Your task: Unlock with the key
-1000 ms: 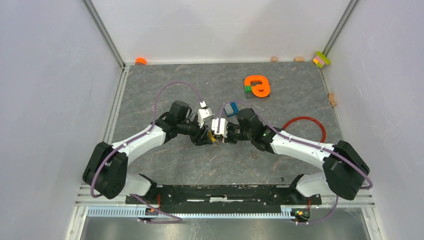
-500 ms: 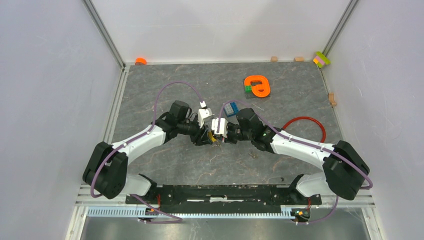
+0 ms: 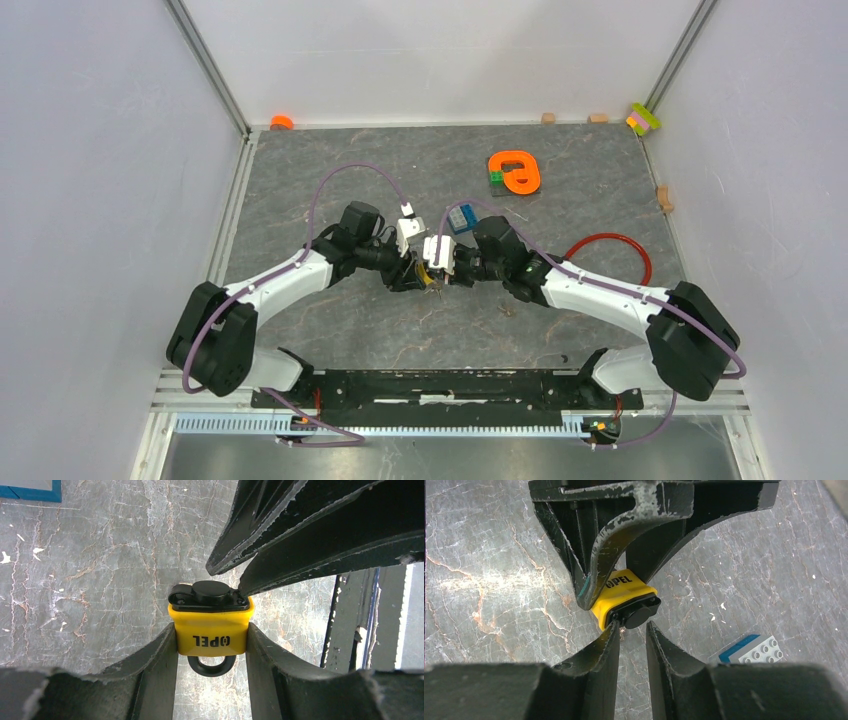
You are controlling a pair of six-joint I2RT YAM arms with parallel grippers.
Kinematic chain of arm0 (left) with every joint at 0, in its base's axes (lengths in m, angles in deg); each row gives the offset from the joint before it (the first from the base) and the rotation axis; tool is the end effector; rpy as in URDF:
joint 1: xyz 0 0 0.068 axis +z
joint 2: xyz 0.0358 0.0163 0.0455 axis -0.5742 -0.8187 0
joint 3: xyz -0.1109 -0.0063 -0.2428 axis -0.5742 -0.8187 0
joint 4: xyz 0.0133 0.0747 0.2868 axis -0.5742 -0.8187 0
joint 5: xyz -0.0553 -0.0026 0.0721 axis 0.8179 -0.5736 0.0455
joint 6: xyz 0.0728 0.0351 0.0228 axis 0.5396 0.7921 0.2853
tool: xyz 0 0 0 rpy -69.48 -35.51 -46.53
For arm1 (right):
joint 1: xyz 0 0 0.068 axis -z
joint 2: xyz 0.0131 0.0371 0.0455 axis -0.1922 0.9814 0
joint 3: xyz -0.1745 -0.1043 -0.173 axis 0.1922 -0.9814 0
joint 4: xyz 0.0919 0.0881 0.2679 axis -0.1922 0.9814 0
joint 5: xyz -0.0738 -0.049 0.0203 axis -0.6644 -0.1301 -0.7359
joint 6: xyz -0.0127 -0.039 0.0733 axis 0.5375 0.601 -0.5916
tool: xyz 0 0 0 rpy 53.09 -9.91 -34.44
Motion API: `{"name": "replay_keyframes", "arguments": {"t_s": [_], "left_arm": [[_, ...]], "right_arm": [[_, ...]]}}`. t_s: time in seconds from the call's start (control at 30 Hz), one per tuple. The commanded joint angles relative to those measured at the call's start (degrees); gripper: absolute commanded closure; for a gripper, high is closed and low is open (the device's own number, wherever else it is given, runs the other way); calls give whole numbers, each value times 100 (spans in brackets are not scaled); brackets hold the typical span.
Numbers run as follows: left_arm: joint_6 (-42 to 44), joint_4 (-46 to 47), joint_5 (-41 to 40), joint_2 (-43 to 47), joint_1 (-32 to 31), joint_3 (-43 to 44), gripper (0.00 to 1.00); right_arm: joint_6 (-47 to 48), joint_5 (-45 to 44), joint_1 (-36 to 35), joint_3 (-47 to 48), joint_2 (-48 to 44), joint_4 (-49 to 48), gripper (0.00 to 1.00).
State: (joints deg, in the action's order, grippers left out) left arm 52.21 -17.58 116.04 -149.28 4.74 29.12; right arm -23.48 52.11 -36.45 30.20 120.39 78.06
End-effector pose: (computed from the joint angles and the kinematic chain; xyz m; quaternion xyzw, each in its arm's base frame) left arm 0.2557 -0.2072 0.1595 0.4766 0.7305 -0.3732 0.3162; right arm 0.2197 0.2826 0.1853 -0.6108 0.6025 0.2447 0.4516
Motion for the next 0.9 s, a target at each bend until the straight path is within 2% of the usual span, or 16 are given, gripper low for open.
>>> {"name": "replay_keyframes", "arguments": {"t_s": [0.0,0.57,0.87], "left_arm": [[186,302,324,53,-19,123,98],[26,423,577,95,-19,105,98],[-154,565,914,56,-20,88,98]], "right_arm": [[-51,35,-15,224,-4,-251,69],[-292,-20,-44,50,220,-532,72],[-590,-568,-281,-174,184,-986,78]]}}
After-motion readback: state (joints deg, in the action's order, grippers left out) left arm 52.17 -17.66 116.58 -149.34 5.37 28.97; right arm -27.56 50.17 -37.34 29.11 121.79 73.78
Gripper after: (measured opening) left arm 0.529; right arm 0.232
